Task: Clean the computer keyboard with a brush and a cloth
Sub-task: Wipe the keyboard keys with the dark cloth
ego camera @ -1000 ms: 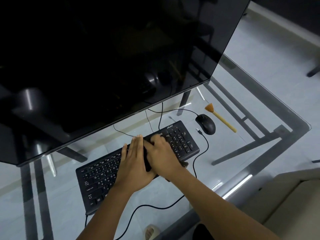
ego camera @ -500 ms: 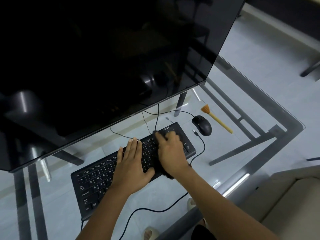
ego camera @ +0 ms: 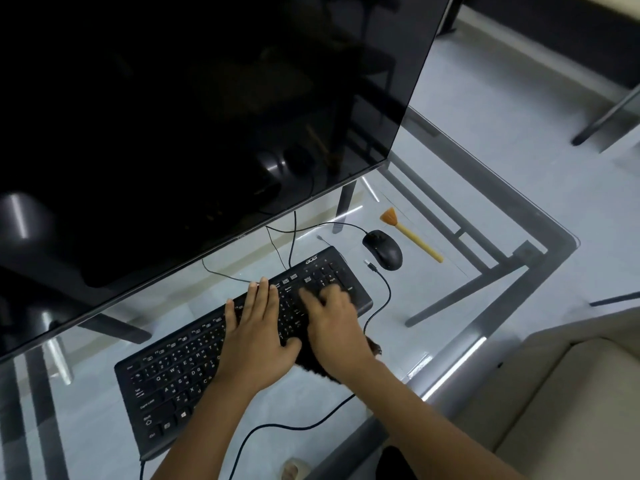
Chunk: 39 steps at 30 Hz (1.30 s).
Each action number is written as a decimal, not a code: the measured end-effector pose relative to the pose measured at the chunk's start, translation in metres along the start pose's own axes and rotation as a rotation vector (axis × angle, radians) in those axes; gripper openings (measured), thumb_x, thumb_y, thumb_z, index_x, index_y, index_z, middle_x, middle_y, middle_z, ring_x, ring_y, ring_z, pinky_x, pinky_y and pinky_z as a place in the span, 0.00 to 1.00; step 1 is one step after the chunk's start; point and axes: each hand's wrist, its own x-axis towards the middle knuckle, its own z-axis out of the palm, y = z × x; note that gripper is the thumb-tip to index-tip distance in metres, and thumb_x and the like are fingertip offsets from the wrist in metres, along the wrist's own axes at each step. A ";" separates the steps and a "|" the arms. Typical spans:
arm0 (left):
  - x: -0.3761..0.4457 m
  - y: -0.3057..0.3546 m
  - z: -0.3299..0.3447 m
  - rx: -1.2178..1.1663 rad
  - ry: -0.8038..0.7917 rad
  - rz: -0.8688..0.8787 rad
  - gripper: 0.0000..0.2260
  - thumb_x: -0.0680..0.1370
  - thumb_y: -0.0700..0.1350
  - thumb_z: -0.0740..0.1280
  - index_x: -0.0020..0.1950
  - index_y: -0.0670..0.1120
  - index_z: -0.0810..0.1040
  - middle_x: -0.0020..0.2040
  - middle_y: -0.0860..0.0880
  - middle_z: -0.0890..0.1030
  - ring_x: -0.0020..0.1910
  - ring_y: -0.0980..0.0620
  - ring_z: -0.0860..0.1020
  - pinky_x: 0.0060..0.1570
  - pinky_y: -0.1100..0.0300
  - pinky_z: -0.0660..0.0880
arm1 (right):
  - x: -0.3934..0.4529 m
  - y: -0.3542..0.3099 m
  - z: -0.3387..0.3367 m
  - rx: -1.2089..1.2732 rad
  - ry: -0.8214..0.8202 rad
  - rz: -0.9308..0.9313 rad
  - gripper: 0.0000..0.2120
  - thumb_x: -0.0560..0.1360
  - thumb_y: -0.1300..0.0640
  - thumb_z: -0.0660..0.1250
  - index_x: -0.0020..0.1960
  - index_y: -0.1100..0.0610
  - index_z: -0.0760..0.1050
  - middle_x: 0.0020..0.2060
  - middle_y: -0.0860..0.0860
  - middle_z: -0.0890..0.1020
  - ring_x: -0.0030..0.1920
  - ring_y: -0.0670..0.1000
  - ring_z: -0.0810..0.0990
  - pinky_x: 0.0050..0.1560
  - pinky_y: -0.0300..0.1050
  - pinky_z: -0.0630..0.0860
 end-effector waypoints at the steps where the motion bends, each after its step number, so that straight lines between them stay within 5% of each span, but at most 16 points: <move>1: 0.001 0.000 0.000 0.008 0.001 -0.003 0.40 0.71 0.59 0.52 0.78 0.46 0.41 0.78 0.49 0.36 0.74 0.54 0.31 0.73 0.43 0.36 | -0.006 -0.001 0.001 0.010 -0.025 -0.068 0.21 0.74 0.57 0.54 0.65 0.56 0.73 0.48 0.57 0.74 0.44 0.55 0.74 0.44 0.48 0.76; 6: 0.000 -0.002 0.001 -0.004 0.026 0.015 0.41 0.68 0.62 0.47 0.79 0.47 0.44 0.78 0.51 0.39 0.75 0.55 0.34 0.74 0.45 0.38 | -0.003 0.028 -0.007 0.096 0.107 0.230 0.19 0.76 0.61 0.61 0.66 0.59 0.72 0.51 0.58 0.74 0.50 0.57 0.73 0.49 0.48 0.76; 10: -0.001 -0.006 0.003 -0.003 0.053 0.026 0.40 0.70 0.63 0.47 0.79 0.47 0.45 0.78 0.51 0.40 0.76 0.55 0.36 0.74 0.44 0.39 | -0.003 0.028 -0.010 0.041 0.027 0.029 0.19 0.76 0.60 0.62 0.67 0.58 0.72 0.51 0.58 0.73 0.48 0.56 0.74 0.47 0.48 0.76; 13: -0.002 -0.003 0.005 -0.008 0.087 0.032 0.40 0.72 0.67 0.48 0.79 0.46 0.47 0.78 0.52 0.41 0.76 0.55 0.37 0.74 0.45 0.38 | 0.014 0.046 -0.013 0.057 0.135 0.335 0.18 0.78 0.60 0.60 0.67 0.59 0.70 0.51 0.59 0.73 0.51 0.58 0.73 0.50 0.48 0.74; 18: -0.002 -0.004 0.008 0.028 0.097 0.032 0.45 0.71 0.73 0.52 0.78 0.46 0.45 0.78 0.52 0.39 0.75 0.56 0.34 0.73 0.47 0.35 | 0.009 0.024 -0.005 0.002 0.005 -0.020 0.20 0.76 0.59 0.63 0.67 0.57 0.71 0.49 0.56 0.73 0.46 0.55 0.73 0.44 0.45 0.73; 22: -0.002 -0.006 0.007 0.025 0.102 0.045 0.47 0.69 0.75 0.53 0.78 0.48 0.46 0.78 0.54 0.39 0.75 0.57 0.36 0.74 0.48 0.35 | 0.045 0.038 -0.008 0.080 0.155 0.358 0.16 0.78 0.59 0.58 0.64 0.58 0.72 0.49 0.56 0.72 0.48 0.55 0.72 0.47 0.45 0.71; 26: -0.001 -0.007 0.006 0.010 0.101 0.047 0.49 0.67 0.76 0.55 0.78 0.47 0.48 0.78 0.53 0.41 0.76 0.57 0.38 0.73 0.48 0.36 | 0.043 0.019 0.000 0.022 -0.005 -0.065 0.18 0.77 0.57 0.59 0.67 0.55 0.72 0.49 0.56 0.73 0.47 0.55 0.72 0.48 0.50 0.75; 30: 0.000 -0.006 0.004 0.010 0.088 0.040 0.51 0.65 0.76 0.57 0.78 0.48 0.46 0.77 0.54 0.40 0.75 0.57 0.37 0.74 0.48 0.37 | 0.066 0.035 -0.007 0.060 0.122 0.314 0.19 0.78 0.58 0.57 0.69 0.56 0.69 0.52 0.58 0.71 0.51 0.58 0.73 0.52 0.51 0.75; 34: 0.000 -0.007 0.003 0.005 0.087 0.025 0.52 0.64 0.76 0.56 0.78 0.47 0.47 0.79 0.52 0.43 0.76 0.57 0.38 0.74 0.48 0.38 | 0.050 0.017 0.001 0.013 -0.021 -0.100 0.18 0.78 0.57 0.59 0.68 0.54 0.71 0.50 0.56 0.72 0.48 0.55 0.72 0.49 0.50 0.75; 37: 0.000 -0.005 0.003 -0.002 0.101 0.027 0.52 0.64 0.76 0.58 0.78 0.47 0.48 0.79 0.52 0.44 0.76 0.56 0.39 0.74 0.47 0.39 | 0.066 0.045 -0.006 0.080 0.078 0.225 0.20 0.78 0.57 0.59 0.69 0.54 0.70 0.52 0.57 0.71 0.50 0.56 0.73 0.52 0.49 0.75; 39: -0.001 -0.005 0.003 -0.008 0.110 0.025 0.52 0.64 0.76 0.58 0.78 0.47 0.49 0.79 0.52 0.45 0.76 0.56 0.40 0.74 0.47 0.40 | 0.064 0.036 -0.006 0.045 0.079 0.233 0.19 0.78 0.57 0.58 0.69 0.53 0.70 0.52 0.56 0.71 0.51 0.56 0.72 0.53 0.49 0.75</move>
